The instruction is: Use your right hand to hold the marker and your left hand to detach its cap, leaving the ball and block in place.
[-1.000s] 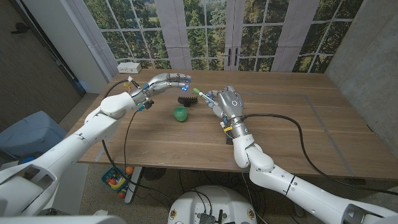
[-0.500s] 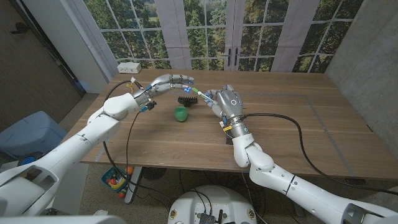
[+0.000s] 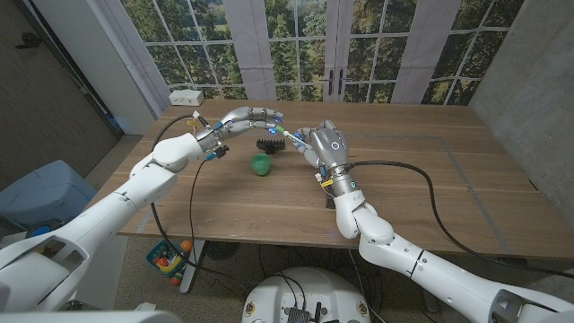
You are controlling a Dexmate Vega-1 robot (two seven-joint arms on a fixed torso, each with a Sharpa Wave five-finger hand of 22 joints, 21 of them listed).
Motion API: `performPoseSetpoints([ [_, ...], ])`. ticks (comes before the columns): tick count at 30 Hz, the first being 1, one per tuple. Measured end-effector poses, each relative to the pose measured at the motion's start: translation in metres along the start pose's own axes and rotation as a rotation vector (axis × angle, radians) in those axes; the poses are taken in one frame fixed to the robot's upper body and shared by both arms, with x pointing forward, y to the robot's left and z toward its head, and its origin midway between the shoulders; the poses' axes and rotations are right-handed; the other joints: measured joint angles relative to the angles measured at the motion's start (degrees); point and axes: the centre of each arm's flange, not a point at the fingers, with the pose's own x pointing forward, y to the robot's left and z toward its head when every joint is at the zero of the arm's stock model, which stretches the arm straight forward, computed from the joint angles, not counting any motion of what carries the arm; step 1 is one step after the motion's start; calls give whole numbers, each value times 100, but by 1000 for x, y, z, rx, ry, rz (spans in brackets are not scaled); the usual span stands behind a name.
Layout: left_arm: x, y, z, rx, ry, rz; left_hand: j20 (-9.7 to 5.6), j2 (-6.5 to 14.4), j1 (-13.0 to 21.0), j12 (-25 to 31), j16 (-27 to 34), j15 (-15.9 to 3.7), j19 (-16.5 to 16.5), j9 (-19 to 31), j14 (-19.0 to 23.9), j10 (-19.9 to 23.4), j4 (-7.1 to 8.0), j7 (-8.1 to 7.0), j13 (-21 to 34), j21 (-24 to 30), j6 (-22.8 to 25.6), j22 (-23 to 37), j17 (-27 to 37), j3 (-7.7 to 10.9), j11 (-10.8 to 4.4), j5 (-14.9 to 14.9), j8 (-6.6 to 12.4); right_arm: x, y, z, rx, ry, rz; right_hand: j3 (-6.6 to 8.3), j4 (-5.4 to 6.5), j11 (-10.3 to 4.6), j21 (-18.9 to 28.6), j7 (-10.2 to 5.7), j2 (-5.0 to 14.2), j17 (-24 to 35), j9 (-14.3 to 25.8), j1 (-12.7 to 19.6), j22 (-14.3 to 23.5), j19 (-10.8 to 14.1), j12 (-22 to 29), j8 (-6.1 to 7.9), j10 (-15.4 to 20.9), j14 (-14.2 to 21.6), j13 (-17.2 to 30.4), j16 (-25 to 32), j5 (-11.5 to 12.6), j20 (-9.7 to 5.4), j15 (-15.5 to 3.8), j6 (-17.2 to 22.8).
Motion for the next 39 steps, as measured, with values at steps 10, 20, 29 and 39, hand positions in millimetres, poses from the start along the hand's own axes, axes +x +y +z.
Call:
performPoseSetpoints([
  [10, 4, -2, 1, 6, -2, -12, -17, 423, 553, 132, 359, -102, 291, 7, 455, 518, -88, 187, 38, 231, 122, 28, 171, 88, -133, -161, 0, 3, 0, 1, 6, -10, -3, -66, 75, 0, 0, -50, 1, 0, -2, 1, 0, 0, -18, -22, 41, 0, -15, 0, 0, 0, 0, 49],
  [20, 10, -1, 0, 15, 2, -24, -29, 730, 1077, 489, 738, -347, 619, 56, 1211, 1584, -145, 566, 149, 645, 906, 79, 322, 196, -292, -187, 242, 4, -1, 2, 19, -12, -10, -89, 98, 0, 44, -50, -14, 0, -8, 60, 0, 1, -22, -43, 41, 0, -17, 0, -34, 0, 0, 50],
  [29, 13, 0, -1, 21, 7, -25, -60, 779, 1945, 713, 1363, -734, 875, 411, 2338, 2088, -187, 717, 108, 1495, 1845, 184, 823, 283, 97, -211, 545, 6, -3, 2, 27, -10, -22, -128, 137, -12, 44, -192, -97, 0, -17, 144, 1, 1, -29, -46, 52, 0, -20, 0, -67, 0, 0, 192],
  [39, 10, -1, 4, 48, 3, 38, -60, 799, 2103, 713, 1780, -724, 875, 862, 2509, 2182, -92, 916, 107, 2161, 1976, 240, 1610, 78, 190, -130, 925, 9, -6, -2, 41, 6, -53, -176, 185, -13, 44, -296, -97, 0, -8, 144, 1, 1, -45, -67, 51, 0, -54, 0, -88, 0, 0, 339],
])
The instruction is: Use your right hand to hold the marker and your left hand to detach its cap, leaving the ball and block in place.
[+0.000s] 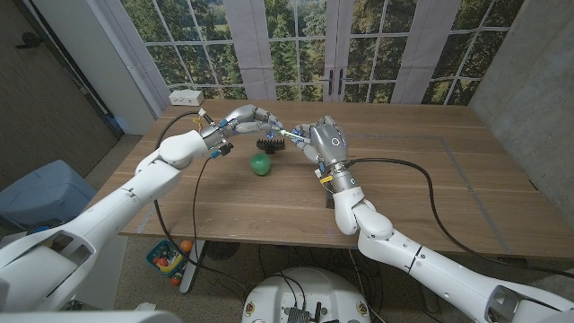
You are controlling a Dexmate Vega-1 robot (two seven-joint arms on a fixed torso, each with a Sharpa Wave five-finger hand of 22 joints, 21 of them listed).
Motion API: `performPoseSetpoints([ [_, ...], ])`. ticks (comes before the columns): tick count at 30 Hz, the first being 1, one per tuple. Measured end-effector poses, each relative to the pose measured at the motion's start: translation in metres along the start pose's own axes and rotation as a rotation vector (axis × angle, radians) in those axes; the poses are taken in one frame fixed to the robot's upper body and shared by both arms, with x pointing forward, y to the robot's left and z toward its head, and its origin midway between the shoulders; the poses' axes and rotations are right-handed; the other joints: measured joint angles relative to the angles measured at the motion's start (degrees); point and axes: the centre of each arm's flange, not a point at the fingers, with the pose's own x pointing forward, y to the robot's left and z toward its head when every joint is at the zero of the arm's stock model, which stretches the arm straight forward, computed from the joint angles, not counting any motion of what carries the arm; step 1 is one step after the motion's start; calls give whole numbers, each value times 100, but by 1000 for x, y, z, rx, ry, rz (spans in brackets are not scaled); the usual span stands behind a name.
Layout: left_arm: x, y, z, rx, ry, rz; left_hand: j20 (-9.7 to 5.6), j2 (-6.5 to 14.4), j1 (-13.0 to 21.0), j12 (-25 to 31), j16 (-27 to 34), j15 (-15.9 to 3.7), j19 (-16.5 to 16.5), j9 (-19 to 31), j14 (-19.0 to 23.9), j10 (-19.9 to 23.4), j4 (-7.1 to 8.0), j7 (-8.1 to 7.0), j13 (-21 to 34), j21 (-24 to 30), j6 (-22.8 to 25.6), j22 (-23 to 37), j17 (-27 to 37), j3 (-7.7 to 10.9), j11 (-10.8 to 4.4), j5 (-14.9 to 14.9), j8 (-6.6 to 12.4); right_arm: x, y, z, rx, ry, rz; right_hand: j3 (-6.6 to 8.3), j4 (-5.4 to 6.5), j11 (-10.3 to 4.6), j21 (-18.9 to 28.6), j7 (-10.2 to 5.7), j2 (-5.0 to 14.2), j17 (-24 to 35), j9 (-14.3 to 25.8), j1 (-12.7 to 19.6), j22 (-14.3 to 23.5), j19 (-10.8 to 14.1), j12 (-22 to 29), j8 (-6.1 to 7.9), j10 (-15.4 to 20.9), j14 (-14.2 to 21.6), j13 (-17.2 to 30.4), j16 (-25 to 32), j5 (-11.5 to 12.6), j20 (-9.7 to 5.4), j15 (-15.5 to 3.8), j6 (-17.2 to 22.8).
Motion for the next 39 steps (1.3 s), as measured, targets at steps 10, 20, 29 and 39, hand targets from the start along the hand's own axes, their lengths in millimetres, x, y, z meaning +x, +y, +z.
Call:
performPoseSetpoints([
  [10, -8, 5, 4, -10, -23, 129, -30, -72, 271, 0, 217, 100, 215, 43, 449, 237, -2, 225, -3, 490, 223, -1, 328, -111, 235, 127, 76, 0, -4, -9, 14, 46, -40, -23, 24, -29, 0, -19, -1, 29, 17, 1, 0, -53, 32, -20, 29, 11, 53, 0, -23, 11, 11, 37],
  [20, -17, 3, 12, -23, -69, 236, -30, -124, 323, 0, 208, 141, 215, 38, 491, 289, 44, 264, -3, 545, 264, -6, 298, -158, 287, 171, 117, -5, -7, -17, 30, 82, -64, -8, 165, -29, 44, -18, -31, 29, 53, 31, 14, -73, 32, -32, 29, 11, 52, 40, 4, -10, 11, 36],
  [29, -28, -3, 20, 31, -81, 371, -6, -126, 322, 1, 97, 148, -23, 44, 539, 249, 132, 61, -2, 589, 332, -91, 342, -246, 247, 215, 167, -9, -10, -21, 21, 93, -65, -56, 213, -29, 44, 4, -15, 28, 53, 224, 14, -73, 28, -32, 29, 11, 53, 90, 4, -10, 11, 57],
  [39, -32, 5, 17, 130, -49, 479, 0, -170, 209, 263, -58, 65, -187, 79, 476, 201, 155, -62, -1, 589, 312, -160, 353, -269, 200, 255, 173, -12, -12, -20, 25, 94, -66, -97, 252, 3, 88, 22, -15, 28, 9, 224, -2, -73, 22, -37, 62, 11, 21, 127, 48, -10, 11, 78],
])
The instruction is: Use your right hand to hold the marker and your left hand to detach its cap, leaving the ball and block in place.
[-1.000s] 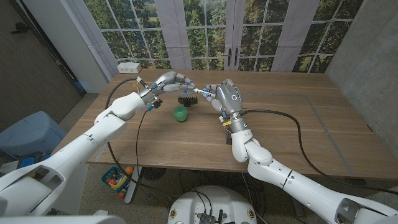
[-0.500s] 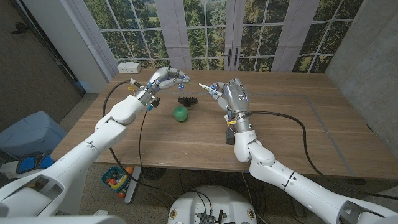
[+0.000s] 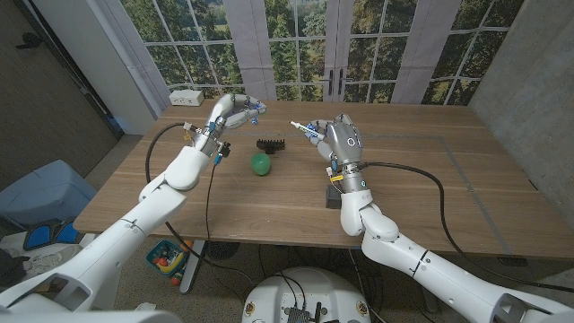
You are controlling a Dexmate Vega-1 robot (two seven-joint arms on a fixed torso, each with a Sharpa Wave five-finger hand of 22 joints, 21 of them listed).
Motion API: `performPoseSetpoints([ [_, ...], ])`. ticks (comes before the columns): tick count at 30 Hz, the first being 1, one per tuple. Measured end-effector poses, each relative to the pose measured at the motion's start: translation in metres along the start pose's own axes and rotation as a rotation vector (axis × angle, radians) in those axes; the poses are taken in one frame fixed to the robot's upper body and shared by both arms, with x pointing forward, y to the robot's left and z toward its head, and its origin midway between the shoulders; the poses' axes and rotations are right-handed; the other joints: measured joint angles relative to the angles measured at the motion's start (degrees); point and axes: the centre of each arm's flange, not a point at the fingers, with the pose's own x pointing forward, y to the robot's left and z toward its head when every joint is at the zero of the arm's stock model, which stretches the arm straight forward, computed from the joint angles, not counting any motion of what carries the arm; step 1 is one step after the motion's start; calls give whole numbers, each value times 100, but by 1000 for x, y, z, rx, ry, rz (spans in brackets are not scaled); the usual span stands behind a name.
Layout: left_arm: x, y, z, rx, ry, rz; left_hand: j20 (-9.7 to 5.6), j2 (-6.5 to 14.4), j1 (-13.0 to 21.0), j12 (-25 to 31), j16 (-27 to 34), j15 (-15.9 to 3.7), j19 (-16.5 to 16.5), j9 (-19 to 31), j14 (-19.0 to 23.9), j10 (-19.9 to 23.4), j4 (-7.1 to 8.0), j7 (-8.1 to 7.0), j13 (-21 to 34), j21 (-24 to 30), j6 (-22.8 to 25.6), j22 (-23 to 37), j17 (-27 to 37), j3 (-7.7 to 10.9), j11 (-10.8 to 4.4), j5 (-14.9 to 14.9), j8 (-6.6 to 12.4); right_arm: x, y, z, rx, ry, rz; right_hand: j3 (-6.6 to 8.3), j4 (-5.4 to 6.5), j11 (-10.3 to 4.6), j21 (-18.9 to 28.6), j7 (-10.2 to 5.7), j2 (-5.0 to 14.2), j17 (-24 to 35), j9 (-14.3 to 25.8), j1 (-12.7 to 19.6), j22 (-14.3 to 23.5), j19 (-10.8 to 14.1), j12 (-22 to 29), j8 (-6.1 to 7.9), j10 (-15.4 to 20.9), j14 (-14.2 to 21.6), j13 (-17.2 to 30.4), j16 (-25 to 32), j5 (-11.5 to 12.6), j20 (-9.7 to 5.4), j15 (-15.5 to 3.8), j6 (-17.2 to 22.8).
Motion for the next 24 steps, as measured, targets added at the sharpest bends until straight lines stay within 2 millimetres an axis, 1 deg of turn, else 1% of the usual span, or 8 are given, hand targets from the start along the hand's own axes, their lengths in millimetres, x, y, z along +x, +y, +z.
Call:
performPoseSetpoints([
  [1, -12, -7, 11, -28, -15, 13, 0, 14, -14, 0, -10, -8, 0, 0, -9, 0, 0, 0, 0, 0, 0, -12, -3, 0, 0, 0, 0, 0, 0, -3, -22, 15, 6, -9, 9, 0, 0, 0, 0, 0, 0, 0, 0, 0, 0, -22, 0, 0, -16, 7, 0, 0, 0, 0],
  [2, -12, -7, 13, -20, -17, 17, 0, 14, -14, 0, -33, -8, 0, 0, -8, 0, 0, 0, 0, 0, 0, -16, -15, 0, 0, 0, 0, 0, 0, -3, -23, 16, 7, -9, 9, 0, 0, 0, 0, 0, 0, 0, 0, 0, 0, -26, 0, 0, -21, 7, 0, 0, 0, 0],
  [7, -16, -7, 15, 13, -17, 24, 23, 14, -14, 0, -76, -18, -23, -29, -19, -31, 0, 0, 0, 46, 0, -24, -49, 0, -31, 0, -24, -1, 0, -4, -30, 25, 16, -9, 8, 0, 0, 22, 0, 0, -77, 0, 0, 1, -4, -29, 0, 0, -88, 27, 0, 1, 0, 22],
  [11, -17, -7, 16, 42, -13, 18, 9, 14, -14, 0, -193, -18, -58, -36, -19, -31, 0, -39, 0, 46, -40, -55, -104, 0, -31, 0, -29, -1, 1, -5, -33, 36, 29, -9, 8, 0, 0, 62, 0, -7, -169, 0, -18, 106, -44, -53, 103, 21, -222, 28, 0, 18, 21, 63],
  [12, -18, -7, 17, 52, -11, 13, 23, 14, -15, 1, -204, -19, -82, -47, -19, -44, 0, -63, 0, 46, -62, -66, -119, 0, -44, 0, -29, -1, 0, -5, -32, 36, 28, -9, 8, 11, 0, 72, 0, -12, -202, 0, -26, 129, -45, -64, 114, 20, -253, 28, 0, -2, 21, 72],
  [15, -20, -7, 19, 83, -9, -2, 40, 36, -37, 1, -303, -50, -148, -63, -50, -62, 1, -132, 1, 46, -49, -95, -158, -1, -62, -40, -57, 0, 1, -6, -36, 52, 46, -10, 8, 41, 0, 72, 0, -32, -279, 0, -35, 190, -45, -65, 144, 20, -337, 28, 0, 22, 20, 72],
  [21, -26, -10, 21, 131, -7, -21, 31, 34, -84, 1, -391, -62, -235, -91, -62, -62, -14, -212, 1, 45, -31, -124, -189, -31, -62, -84, -78, 1, 3, -8, -37, 88, 87, -10, 8, 51, -56, 102, -32, -68, -371, 32, -53, 229, -72, -73, 216, 20, -443, -33, 0, -21, 20, 103],
  [24, -29, -12, 21, 162, -3, -23, 31, 28, -90, 89, -436, -73, -235, -92, -73, -62, -14, -214, 1, 46, -30, -124, -211, -32, -63, -84, -78, 3, 3, -6, -34, 105, 105, -10, 7, 50, -102, 102, -32, -70, -412, 32, -53, 229, -73, -73, 215, -3, -462, -87, -1, -20, 0, 103],
])
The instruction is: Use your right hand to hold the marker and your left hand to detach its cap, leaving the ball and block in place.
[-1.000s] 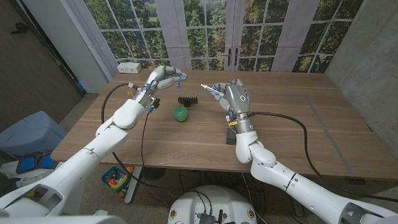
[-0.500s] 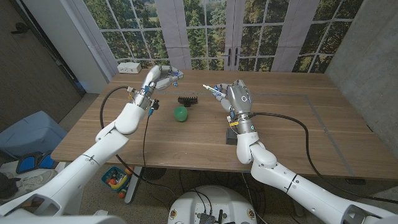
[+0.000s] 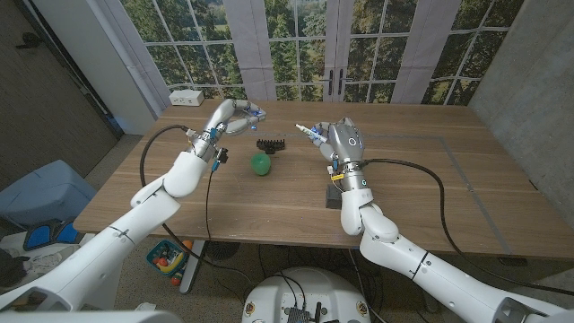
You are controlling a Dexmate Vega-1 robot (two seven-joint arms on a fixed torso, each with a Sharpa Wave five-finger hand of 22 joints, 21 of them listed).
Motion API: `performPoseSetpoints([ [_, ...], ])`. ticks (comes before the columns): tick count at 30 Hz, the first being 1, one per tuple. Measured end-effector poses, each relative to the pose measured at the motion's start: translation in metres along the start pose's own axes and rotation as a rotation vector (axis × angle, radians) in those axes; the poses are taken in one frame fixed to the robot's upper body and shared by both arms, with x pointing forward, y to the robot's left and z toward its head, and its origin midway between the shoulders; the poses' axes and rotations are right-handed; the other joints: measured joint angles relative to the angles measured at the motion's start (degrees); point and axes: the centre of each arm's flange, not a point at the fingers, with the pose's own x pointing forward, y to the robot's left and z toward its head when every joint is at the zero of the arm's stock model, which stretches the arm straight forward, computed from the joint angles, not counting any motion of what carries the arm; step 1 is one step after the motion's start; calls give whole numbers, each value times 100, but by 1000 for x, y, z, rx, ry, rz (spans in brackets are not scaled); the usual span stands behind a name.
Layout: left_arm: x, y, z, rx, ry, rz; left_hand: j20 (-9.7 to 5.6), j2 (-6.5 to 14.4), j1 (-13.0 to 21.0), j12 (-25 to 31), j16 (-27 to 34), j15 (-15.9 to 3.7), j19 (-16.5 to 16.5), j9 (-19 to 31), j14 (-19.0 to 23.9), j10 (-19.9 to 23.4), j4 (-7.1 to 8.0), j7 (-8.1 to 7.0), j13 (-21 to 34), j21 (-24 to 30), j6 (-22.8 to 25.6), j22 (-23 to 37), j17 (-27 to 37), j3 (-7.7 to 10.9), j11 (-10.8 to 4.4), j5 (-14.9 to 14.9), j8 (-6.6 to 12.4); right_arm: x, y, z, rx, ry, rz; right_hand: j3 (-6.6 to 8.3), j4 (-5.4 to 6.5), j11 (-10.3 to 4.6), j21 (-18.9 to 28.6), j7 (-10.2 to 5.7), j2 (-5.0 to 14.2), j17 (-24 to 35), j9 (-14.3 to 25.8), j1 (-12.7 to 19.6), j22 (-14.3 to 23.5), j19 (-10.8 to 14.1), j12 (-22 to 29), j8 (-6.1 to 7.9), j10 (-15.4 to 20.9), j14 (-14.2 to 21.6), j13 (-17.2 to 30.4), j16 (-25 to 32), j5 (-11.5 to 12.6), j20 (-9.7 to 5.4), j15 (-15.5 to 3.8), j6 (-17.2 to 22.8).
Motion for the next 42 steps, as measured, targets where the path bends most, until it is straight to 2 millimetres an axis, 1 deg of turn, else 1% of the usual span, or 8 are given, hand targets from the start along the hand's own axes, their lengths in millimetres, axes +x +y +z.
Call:
performPoseSetpoints([
  [4, -5, -4, 1, 26, 2, -9, 12, -7, -7, 1, -73, -8, -12, -3, -8, -10, 0, 0, 0, 0, 0, -25, -57, 0, -10, -1, 0, 1, 2, -1, -7, 29, 41, 0, 0, 0, -58, -32, 0, -25, -46, 0, 0, -21, -11, -22, 0, -20, -30, -40, -2, 20, 20, 32],
  [7, -9, -10, 1, 45, 5, -22, 1, -8, -7, -29, -112, -8, -61, -19, -9, -10, 0, 0, 0, 0, 0, -25, -99, 0, -10, -35, -39, 2, 4, 0, -10, 55, 78, 0, 0, 0, -81, -1, 0, -25, -79, 0, 1, -23, -15, -23, 0, -62, -54, -85, -3, 22, 21, 62],
  [16, -20, -26, 1, 79, 10, -62, 1, -6, -8, -143, -312, -9, -61, -50, -8, -10, -13, -22, 3, 55, 22, -51, -276, -21, -10, -44, -44, 4, 11, -2, 4, 135, 185, 3, 3, 0, -186, -1, 0, -51, -141, 0, 1, -23, -16, -43, 0, -133, -110, -201, -4, 22, 51, 62],
  [18, -22, -29, 0, 87, 10, -71, 1, 1, -16, -164, -363, -9, -61, -53, -8, -8, -28, -30, 4, 55, 30, -51, -329, -19, -10, -44, -79, 5, 10, -1, 7, 135, 184, 18, 18, 0, -208, -1, 0, -78, -166, 0, 1, -23, -17, -43, 0, -133, -133, -225, -5, 22, 51, 62],
  [23, -26, -38, 0, 112, 9, -97, 1, -21, -37, -213, -422, -68, -61, -73, 50, 73, -33, -30, 5, 77, 31, -51, -382, -14, -48, -45, -88, 6, 16, -6, 23, 193, 257, 17, 18, -1, -252, -1, 0, -78, -197, 0, 1, -23, -22, -44, -1, -152, -164, -269, -20, 22, 32, 62],
  [33, -33, -52, -3, 150, 6, -141, 1, -21, -36, -298, -466, -69, -60, -83, 52, 95, -57, -51, 6, 98, 52, -50, -421, -38, -69, -45, -129, 9, 24, -13, 58, 265, 337, 20, 15, -1, -337, -12, 0, -112, -251, 0, 2, -23, -38, -66, -1, -194, -221, -378, -22, 21, 71, 72],
  [39, -38, -63, -8, 179, 7, -175, 1, -21, -36, -319, -510, -70, -60, -100, 52, 95, -57, -52, 7, 112, 53, -50, -428, -38, -70, -45, -132, 10, 30, -18, 79, 309, 394, 37, -3, -22, -343, -12, 0, -130, -288, 0, 2, -44, -40, -67, -22, -214, -264, -419, -26, 41, 51, 72],
  [42, -40, -68, -11, 192, 9, -191, 1, -21, -36, -342, -522, -70, -60, -100, 52, 96, -57, -51, 7, 120, 52, -50, -454, -38, -71, -45, -155, 10, 33, -20, 88, 330, 423, 38, -1, -22, -385, -21, 0, -151, -297, 0, 2, -44, -55, -82, -22, -245, -282, -466, -27, 41, 82, 80],
])
